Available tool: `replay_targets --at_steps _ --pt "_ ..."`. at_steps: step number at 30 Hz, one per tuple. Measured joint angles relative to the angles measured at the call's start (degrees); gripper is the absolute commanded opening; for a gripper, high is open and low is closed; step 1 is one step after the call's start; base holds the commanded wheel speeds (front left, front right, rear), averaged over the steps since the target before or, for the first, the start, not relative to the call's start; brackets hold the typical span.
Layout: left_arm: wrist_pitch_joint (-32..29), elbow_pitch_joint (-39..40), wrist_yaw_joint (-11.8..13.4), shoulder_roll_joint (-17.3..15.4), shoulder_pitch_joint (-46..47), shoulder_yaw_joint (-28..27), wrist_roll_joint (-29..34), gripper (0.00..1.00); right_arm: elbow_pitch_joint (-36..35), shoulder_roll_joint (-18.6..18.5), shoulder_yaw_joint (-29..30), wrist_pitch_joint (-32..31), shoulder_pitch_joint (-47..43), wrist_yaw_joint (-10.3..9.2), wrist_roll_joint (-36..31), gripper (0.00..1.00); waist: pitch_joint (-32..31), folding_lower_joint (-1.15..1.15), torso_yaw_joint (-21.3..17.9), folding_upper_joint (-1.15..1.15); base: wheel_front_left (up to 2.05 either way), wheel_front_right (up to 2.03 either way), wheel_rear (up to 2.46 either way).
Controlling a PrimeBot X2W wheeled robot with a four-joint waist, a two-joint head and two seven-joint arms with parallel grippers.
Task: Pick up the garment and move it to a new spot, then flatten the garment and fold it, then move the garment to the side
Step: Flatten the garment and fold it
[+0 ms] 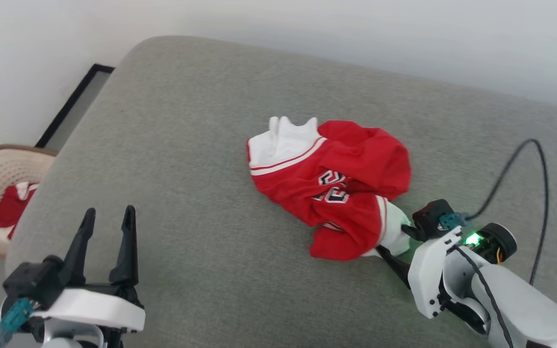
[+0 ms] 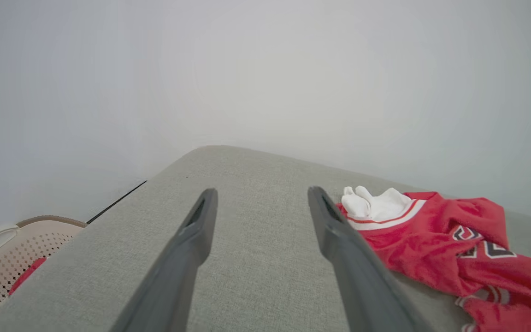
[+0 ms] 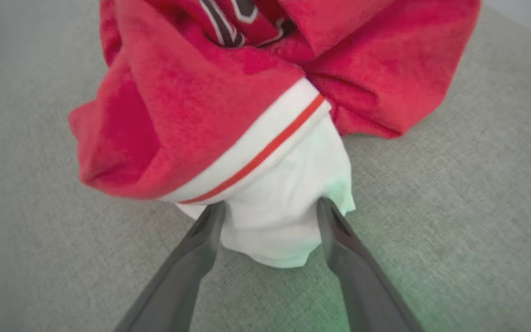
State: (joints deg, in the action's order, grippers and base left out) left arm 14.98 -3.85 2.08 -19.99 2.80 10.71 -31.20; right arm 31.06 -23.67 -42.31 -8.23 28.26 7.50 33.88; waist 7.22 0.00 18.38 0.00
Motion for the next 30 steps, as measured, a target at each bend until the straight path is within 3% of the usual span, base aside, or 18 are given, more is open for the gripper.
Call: replay_targets --at_steps 6,8,16,23,30 --pt "0.0 0.6 -4.4 7.2 -3.0 -6.9 5.3 1.0 6.1 0.8 -3.2 -8.7 4.1 0.01 0.8 1.0 0.2 0.0 2.1 0.0 0.0 0.0 0.0" --pt "0.0 0.5 -5.7 9.2 -3.3 -8.8 7.1 1.0 7.0 1.2 -4.3 -10.4 5.4 0.01 1.1 0.0 0.3 0.0 2.4 0.0 0.0 0.0 0.0" --pt "0.0 1.1 -8.6 14.4 -4.5 -15.1 10.8 1.0 6.0 -0.8 -6.0 -13.4 8.2 0.02 5.1 0.0 0.0 0.0 1.2 0.0 0.0 0.0 0.0" --pt "0.0 2.6 -9.2 16.0 -5.6 -17.8 12.0 1.0 -1.0 -9.7 -3.4 -16.9 7.9 0.01 9.1 0.0 -0.3 0.0 -1.7 0.0 0.0 0.0 0.0" --pt "0.0 3.1 -9.4 16.3 -5.5 -17.9 12.1 1.0 -5.3 -19.8 3.9 -22.5 3.5 0.01 13.2 0.0 -0.1 0.0 -4.4 0.0 0.0 0.0 0.0"
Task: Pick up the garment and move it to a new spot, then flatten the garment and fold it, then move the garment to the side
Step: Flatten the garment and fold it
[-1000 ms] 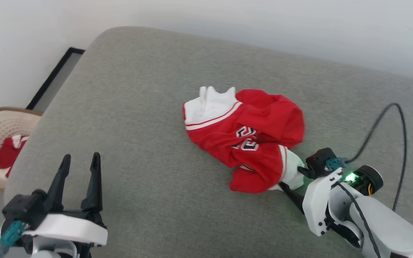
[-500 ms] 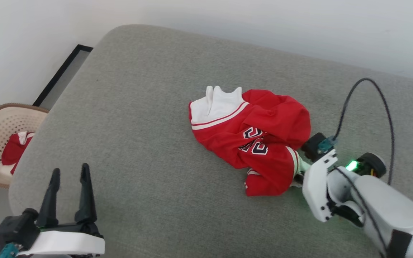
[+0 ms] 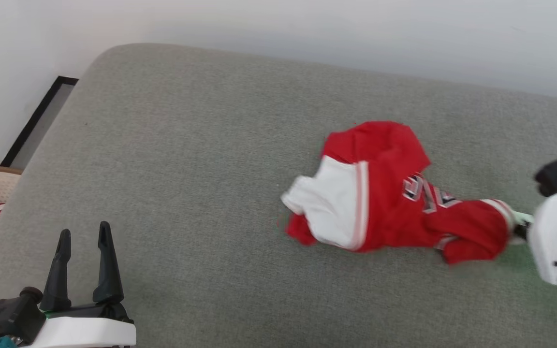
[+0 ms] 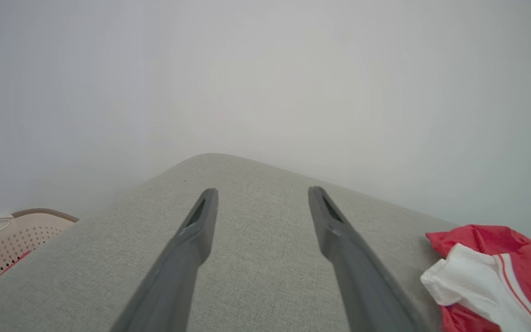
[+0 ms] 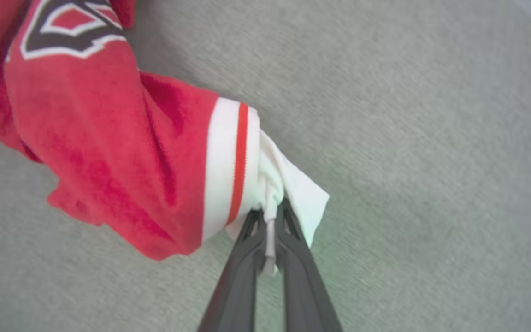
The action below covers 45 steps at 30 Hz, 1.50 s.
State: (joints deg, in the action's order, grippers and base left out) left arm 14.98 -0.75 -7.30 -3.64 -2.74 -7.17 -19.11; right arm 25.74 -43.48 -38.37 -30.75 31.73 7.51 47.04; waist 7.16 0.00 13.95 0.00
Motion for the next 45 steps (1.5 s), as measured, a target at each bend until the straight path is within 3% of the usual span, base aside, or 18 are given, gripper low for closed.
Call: replay_targets --at_steps 4,8,9,11,12,17,28,36,45 --pt "0.0 0.0 0.0 -0.1 0.2 0.2 -0.1 1.0 0.6 -1.3 3.8 -0.9 -3.2 0.0 1.0 0.0 0.6 0.0 -0.8 0.0 0.0 0.0 0.0" --pt "0.0 -0.4 0.0 -0.5 0.7 0.8 -0.2 1.0 4.1 2.0 6.4 -0.9 -5.4 0.0 1.5 0.0 1.1 0.0 -1.3 0.0 0.0 0.0 0.0" --pt "0.0 -0.5 0.0 -0.8 0.9 1.1 -0.2 1.0 4.9 2.9 6.9 -0.5 -5.5 -0.01 1.2 0.11 1.1 0.0 -1.4 0.0 0.0 0.0 0.0" --pt "0.0 -0.8 0.0 -1.5 1.3 1.6 -0.4 1.0 6.2 4.3 7.7 0.2 -5.5 -0.02 1.1 0.49 1.1 0.0 -1.6 0.0 0.0 0.0 0.0" --pt "0.0 -1.0 0.0 -1.8 1.5 1.9 -0.6 1.0 6.6 4.8 8.1 0.7 -5.5 -0.02 0.6 1.0 1.0 0.0 -1.7 0.0 0.0 0.0 0.0" --pt "0.0 -1.8 0.0 -4.3 2.6 3.3 -1.2 1.0 6.9 6.5 8.7 2.5 -5.3 -0.01 -0.8 1.0 0.6 0.0 -2.4 0.0 0.0 0.0 0.0" --pt "-2.2 -6.9 0.0 -16.7 10.7 13.0 -8.4 1.0 -3.0 9.0 16.5 12.9 -7.7 -0.01 -6.8 1.0 -0.9 0.0 -8.1 0.0 0.0 0.0 0.0" --pt "-14.5 -7.7 0.0 -24.4 19.1 20.2 -15.8 1.0 -10.8 15.2 25.1 22.8 -12.5 -0.01 -15.3 1.0 -0.8 0.0 -14.2 0.0 0.0 0.0 0.0" --pt "-31.9 -11.2 0.0 -27.8 30.5 29.3 -23.0 1.0 -17.0 26.0 34.5 34.1 -17.2 -0.01 -27.0 1.0 0.7 0.0 -20.6 0.0 0.0 0.0 0.0"
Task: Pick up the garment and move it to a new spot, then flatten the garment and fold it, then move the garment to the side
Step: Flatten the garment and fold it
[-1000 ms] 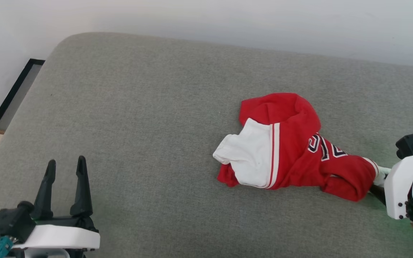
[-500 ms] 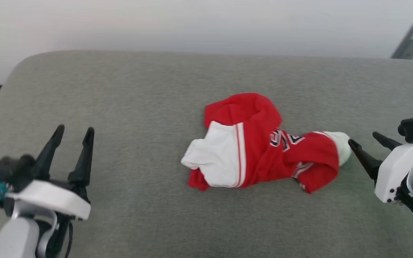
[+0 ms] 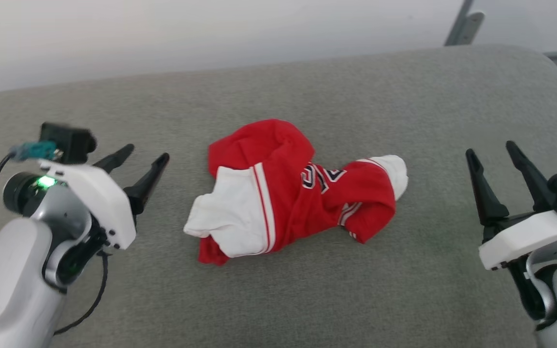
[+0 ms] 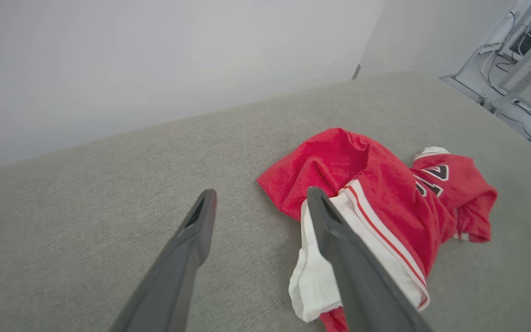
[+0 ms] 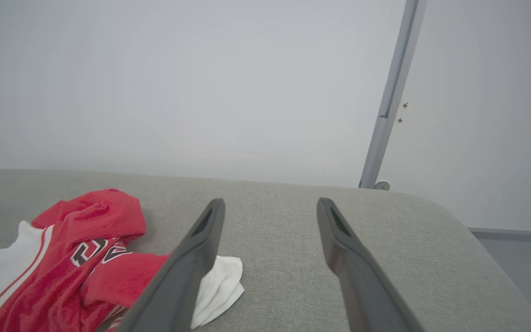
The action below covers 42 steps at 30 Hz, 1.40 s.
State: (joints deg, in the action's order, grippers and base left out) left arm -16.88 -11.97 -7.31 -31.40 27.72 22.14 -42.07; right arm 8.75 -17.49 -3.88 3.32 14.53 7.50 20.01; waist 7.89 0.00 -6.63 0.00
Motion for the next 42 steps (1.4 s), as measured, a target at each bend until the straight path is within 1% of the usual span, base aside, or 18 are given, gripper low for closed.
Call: replay_targets --at_steps 3,6,9,12,15,18,21,26,27,28,29,33,36,39,42 --pt "-5.3 -2.0 0.0 0.1 3.3 2.4 -1.9 1.0 -1.5 3.3 1.9 1.7 -1.1 -0.01 -2.6 1.0 0.8 0.0 -1.6 0.0 0.0 0.0 0.0" --pt "-11.3 -4.3 0.0 0.6 6.0 5.2 -3.5 1.0 -2.5 5.5 3.1 2.2 -1.8 -0.01 -4.0 1.0 1.7 0.0 -2.9 0.0 0.0 0.0 0.0" --pt "-17.2 -6.2 0.0 1.2 8.4 7.7 -4.1 1.0 -3.1 6.6 3.4 2.2 -2.3 -0.01 -4.7 1.0 2.5 0.0 -3.8 0.0 0.0 0.0 0.0" --pt "-22.3 -8.3 0.0 1.8 9.8 9.2 -5.2 1.0 -3.9 7.4 3.3 2.2 -2.5 -0.01 -4.9 1.0 3.1 0.0 -4.7 0.0 0.0 0.0 0.0" --pt "-26.7 -10.4 1.4 2.1 10.9 10.0 -5.6 1.0 -4.2 8.1 3.2 2.3 -2.6 -0.01 -4.9 1.0 3.7 0.0 -5.4 0.0 0.0 0.0 0.0" --pt "-30.1 -11.8 2.8 2.0 11.5 11.0 -5.8 1.0 -4.3 8.5 3.0 2.8 -2.6 -0.01 -4.9 1.0 4.2 0.0 -5.9 0.0 0.0 0.0 0.0" --pt "-31.8 -13.0 4.2 2.0 11.9 11.2 -5.8 1.0 -4.4 8.8 2.6 4.0 -2.7 -0.01 -4.9 1.0 4.5 0.0 -6.1 0.0 0.0 0.0 0.0" --pt "-33.2 -14.2 4.6 2.6 12.0 11.1 -7.0 1.0 -4.2 9.2 2.5 5.8 -2.8 -0.01 -4.9 1.0 4.8 0.0 -6.1 0.0 0.0 0.0 0.0" --pt "-33.6 -14.4 4.6 2.8 12.1 11.1 -7.3 0.49 -4.2 9.2 2.5 5.9 -2.8 -0.01 -4.9 1.0 4.9 0.0 -6.1 0.0 0.0 0.0 0.0" --pt "-33.6 -14.6 4.7 2.9 12.1 11.0 -7.5 0.03 -4.1 9.3 2.6 6.3 -2.8 -0.01 -4.9 1.0 4.9 0.0 -6.0 0.0 0.0 0.0 0.0" --pt "-34.3 -14.8 5.0 3.2 12.1 11.0 -8.0 0.0 -4.1 9.4 2.7 6.4 -2.8 -0.01 -5.0 1.0 4.9 0.0 -5.9 0.0 0.0 0.0 0.0" --pt "-36.4 -14.5 5.8 3.8 12.2 10.6 -9.7 0.0 -3.8 9.4 3.1 6.8 -2.8 -0.01 -5.3 1.0 4.8 0.0 -5.4 0.0 0.0 0.0 0.0" --pt "-36.9 -13.1 6.3 3.6 12.3 10.3 -10.2 0.0 -3.8 9.4 3.7 6.9 -2.8 -0.01 -5.5 1.0 4.7 0.0 -4.8 0.0 0.0 0.0 0.0" --pt "-37.2 -11.3 7.1 2.7 12.5 9.4 -10.5 0.0 -3.9 9.4 4.1 7.1 -2.8 -0.01 -5.7 1.0 4.6 0.0 -4.3 0.0 0.0 0.0 0.0" --pt "-37.6 -8.7 8.6 1.4 12.6 8.4 -10.8 0.0 -4.0 9.5 4.5 7.1 -2.8 -0.01 -5.9 1.0 4.4 0.0 -3.8 0.0 0.0 0.0 0.0"
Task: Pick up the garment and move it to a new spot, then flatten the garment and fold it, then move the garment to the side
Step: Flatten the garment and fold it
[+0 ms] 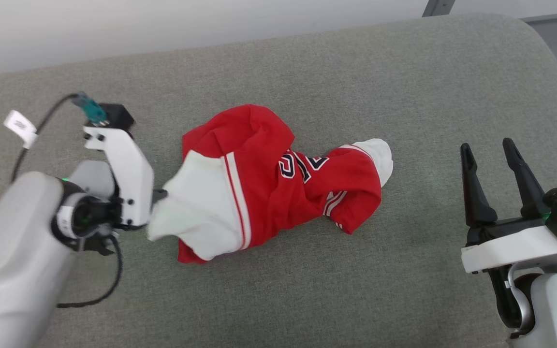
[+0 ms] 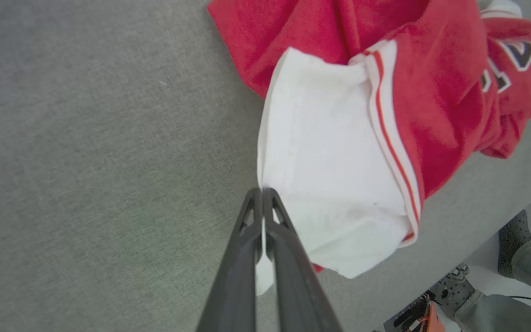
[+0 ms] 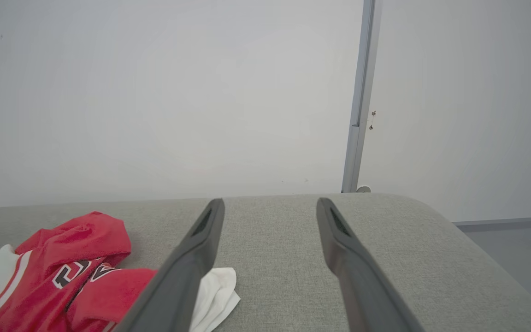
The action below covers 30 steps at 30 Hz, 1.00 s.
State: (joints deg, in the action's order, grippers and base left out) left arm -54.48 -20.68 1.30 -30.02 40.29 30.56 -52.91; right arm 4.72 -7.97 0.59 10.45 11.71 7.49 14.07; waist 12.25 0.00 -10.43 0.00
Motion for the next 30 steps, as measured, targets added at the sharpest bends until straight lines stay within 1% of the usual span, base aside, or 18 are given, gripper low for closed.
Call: replay_targets --at_steps 2,4,8,12,16,17,20,22,24,26,30 --pt "-0.6 2.2 1.4 -1.3 -0.3 -1.1 -0.6 0.0 -0.3 0.1 0.2 0.0 -0.1 0.0 -0.1 1.0 -0.1 0.0 0.3 0.0 0.0 0.0 0.0" --pt "-1.1 4.5 2.4 -3.5 -1.4 -1.7 -0.5 0.0 -0.4 0.1 0.5 0.0 -0.4 0.0 -0.1 1.0 -0.2 0.0 0.5 0.0 0.0 0.0 0.0" --pt "-1.6 9.8 5.6 -8.2 -5.4 -4.2 -0.7 0.0 -0.6 0.1 1.2 0.0 -0.6 0.0 -0.1 1.0 -0.4 0.0 0.8 0.0 0.0 0.0 0.0" --pt "-1.1 14.4 9.6 -13.2 -10.9 -7.6 -1.1 0.0 -0.7 0.1 1.8 0.0 -1.2 0.0 -0.1 1.0 -0.5 0.0 1.1 0.0 0.0 0.0 0.0" --pt "0.1 16.3 13.3 -17.5 -16.3 -10.5 -1.0 0.0 -0.9 0.2 2.5 -0.3 -1.9 0.0 -0.2 1.0 -0.6 0.0 1.6 0.0 0.0 0.0 0.0" --pt "0.1 16.3 13.3 -17.5 -16.3 -10.5 -1.0 0.0 -0.9 0.2 2.5 -0.3 -1.9 0.0 -0.2 1.0 -0.6 0.0 1.6 0.0 0.0 0.0 0.0" --pt "0.6 15.8 15.3 -19.9 -19.9 -11.7 -0.8 0.0 -1.0 0.3 2.8 -0.5 -2.2 0.0 -0.2 1.0 -0.7 0.0 2.0 0.0 0.0 0.0 0.0" --pt "0.4 14.5 16.5 -20.3 -23.1 -11.9 -1.1 0.0 -1.1 0.3 2.7 -0.9 -2.6 0.0 -0.4 1.0 -0.9 0.0 2.2 0.0 0.0 0.0 0.0" --pt "0.3 14.0 16.6 -20.0 -24.5 -11.7 -1.5 0.0 -1.2 0.4 2.6 -1.3 -2.7 0.0 -0.5 1.0 -1.0 0.0 2.3 0.0 0.0 0.0 0.0" --pt "0.7 13.5 16.5 -18.9 -25.1 -11.9 -2.7 0.0 -1.2 0.4 2.4 -1.4 -2.7 0.0 -0.5 1.0 -1.1 0.0 2.4 0.0 0.0 0.0 0.0" --pt "2.0 13.2 16.0 -18.0 -25.5 -11.9 -3.0 0.0 -1.2 0.2 2.0 -1.5 -2.9 0.0 -0.4 1.0 -1.5 0.0 2.5 0.0 0.0 0.0 0.0"
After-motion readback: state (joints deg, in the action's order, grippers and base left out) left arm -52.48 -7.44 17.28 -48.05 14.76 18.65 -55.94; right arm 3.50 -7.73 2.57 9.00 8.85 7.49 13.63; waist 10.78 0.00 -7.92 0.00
